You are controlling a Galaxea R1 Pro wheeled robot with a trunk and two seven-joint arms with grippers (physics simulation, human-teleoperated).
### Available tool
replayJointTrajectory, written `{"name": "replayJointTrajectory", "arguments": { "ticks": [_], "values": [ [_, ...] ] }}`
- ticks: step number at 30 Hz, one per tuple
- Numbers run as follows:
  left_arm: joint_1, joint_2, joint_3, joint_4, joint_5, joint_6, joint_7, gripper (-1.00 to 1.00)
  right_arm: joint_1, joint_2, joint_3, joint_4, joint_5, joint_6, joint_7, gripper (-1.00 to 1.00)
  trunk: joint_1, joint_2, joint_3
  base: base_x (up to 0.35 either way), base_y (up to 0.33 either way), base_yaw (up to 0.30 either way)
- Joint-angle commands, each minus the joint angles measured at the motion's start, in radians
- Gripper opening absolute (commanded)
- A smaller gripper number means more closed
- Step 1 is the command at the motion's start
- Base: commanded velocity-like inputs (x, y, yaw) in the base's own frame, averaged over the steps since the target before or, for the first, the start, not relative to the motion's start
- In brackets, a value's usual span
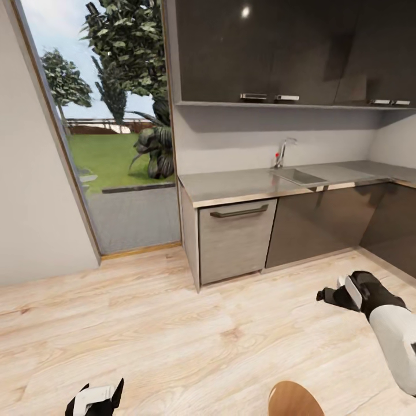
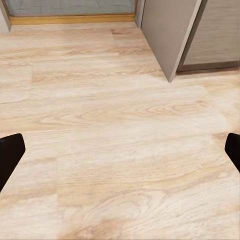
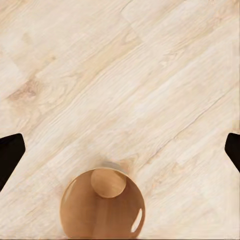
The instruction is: Put the three can of soda from the living room inside the tash can in the kitchen.
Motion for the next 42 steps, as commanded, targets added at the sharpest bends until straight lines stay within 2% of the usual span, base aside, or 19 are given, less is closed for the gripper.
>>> {"name": "replayJointTrajectory", "arguments": {
  "ticks": [1,2,3,4,8,9,13,16,22,28,31,40,42],
  "values": [
    [0.000,0.000,0.000,0.000,0.000,0.000,0.000,1.00,-0.036,-0.007,0.005,0.042,0.016,0.003,-0.001,1.00,0.004,-0.007,-0.003,0.000,0.000,0.000],
    [0.000,0.000,0.000,-0.001,0.000,0.000,0.000,1.00,-0.065,-0.013,0.009,0.072,0.029,0.007,-0.002,1.00,0.008,-0.014,-0.007,0.000,0.000,0.000],
    [0.000,0.000,0.000,-0.001,0.000,0.000,0.000,1.00,-0.065,-0.013,0.009,0.072,0.029,0.007,-0.002,1.00,0.012,-0.021,-0.010,0.000,0.000,0.000],
    [0.001,0.000,0.000,-0.002,0.000,0.000,-0.001,1.00,-0.106,-0.023,0.015,0.117,0.045,0.013,-0.003,1.00,0.016,-0.028,-0.013,0.000,0.000,0.000],
    [0.001,0.000,0.000,-0.007,0.001,0.000,-0.002,1.00,-0.142,-0.044,0.018,0.166,0.057,0.017,-0.005,1.00,0.031,-0.056,-0.025,0.000,0.000,0.000],
    [0.002,0.000,-0.001,-0.009,0.001,0.001,-0.003,1.00,-0.163,-0.074,0.018,0.231,0.068,0.012,-0.006,1.00,0.035,-0.063,-0.029,0.000,0.000,0.000],
    [0.003,0.001,-0.003,-0.009,-0.001,0.001,-0.003,1.00,-0.171,-0.099,0.019,0.286,0.074,-0.021,-0.005,1.00,0.050,-0.091,-0.041,0.000,0.000,0.000],
    [0.003,0.001,-0.002,-0.010,0.000,0.001,-0.003,1.00,-0.173,-0.113,0.020,0.308,0.075,-0.044,-0.005,1.00,0.050,-0.091,-0.041,0.000,0.000,0.000],
    [0.004,0.001,-0.002,-0.012,0.002,0.001,-0.004,1.00,-0.173,-0.114,0.022,0.326,0.075,-0.062,-0.005,1.00,0.050,-0.091,-0.041,0.000,0.000,0.000],
    [0.004,0.001,-0.001,-0.018,0.003,0.000,-0.004,1.00,-0.172,-0.099,0.023,0.340,0.073,-0.098,-0.005,1.00,0.050,-0.091,-0.041,0.000,0.000,0.000],
    [0.004,0.001,-0.002,-0.026,0.002,0.000,-0.003,1.00,-0.171,-0.095,0.022,0.347,0.073,-0.118,-0.005,1.00,0.039,-0.070,-0.032,0.000,0.000,0.000],
    [0.003,0.000,0.001,-0.024,0.002,-0.003,0.000,1.00,-0.170,-0.091,0.023,0.351,0.071,-0.126,-0.004,1.00,0.039,-0.070,-0.032,0.000,0.000,0.000],
    [0.003,0.000,0.002,-0.020,0.001,-0.004,0.001,1.00,-0.166,-0.090,0.022,0.352,0.070,-0.128,-0.003,1.00,0.046,-0.084,-0.038,0.000,0.000,0.000]
  ]
}}
